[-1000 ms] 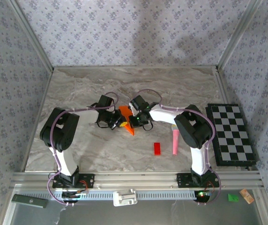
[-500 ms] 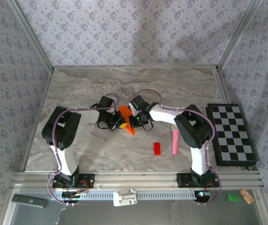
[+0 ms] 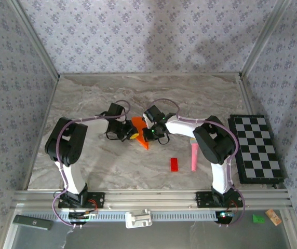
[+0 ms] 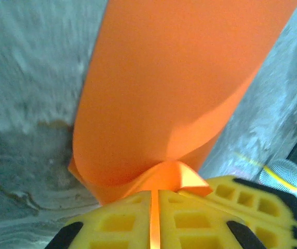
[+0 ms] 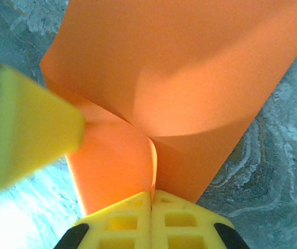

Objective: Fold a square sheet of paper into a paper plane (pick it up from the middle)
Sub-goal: Third fold the triangle at the center of the table.

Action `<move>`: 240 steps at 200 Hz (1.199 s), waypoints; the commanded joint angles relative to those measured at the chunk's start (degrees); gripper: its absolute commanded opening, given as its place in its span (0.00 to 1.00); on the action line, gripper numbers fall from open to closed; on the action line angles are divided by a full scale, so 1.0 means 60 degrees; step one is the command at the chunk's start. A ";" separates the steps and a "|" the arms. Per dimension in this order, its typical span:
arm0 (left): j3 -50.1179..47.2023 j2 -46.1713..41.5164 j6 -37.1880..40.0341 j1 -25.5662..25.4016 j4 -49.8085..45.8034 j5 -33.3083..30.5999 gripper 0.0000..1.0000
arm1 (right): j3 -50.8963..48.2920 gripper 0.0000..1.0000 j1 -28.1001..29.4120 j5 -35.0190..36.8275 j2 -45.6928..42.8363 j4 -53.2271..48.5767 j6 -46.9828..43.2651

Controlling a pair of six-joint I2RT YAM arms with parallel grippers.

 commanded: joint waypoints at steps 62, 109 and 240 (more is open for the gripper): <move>0.1973 0.0983 0.1232 0.0600 -0.1560 -0.0489 0.13 | 0.0354 0.00 -0.0058 -0.0058 0.0064 -0.0669 0.0193; 0.2729 0.1812 0.1695 0.0574 -0.2397 -0.0544 0.10 | 0.0340 0.00 -0.0094 -0.0067 -0.0012 -0.0660 0.0193; 0.3241 0.2625 0.2484 0.0399 -0.3500 -0.1049 0.01 | 0.0409 0.00 -0.0138 0.0298 -0.0227 -0.0732 0.0105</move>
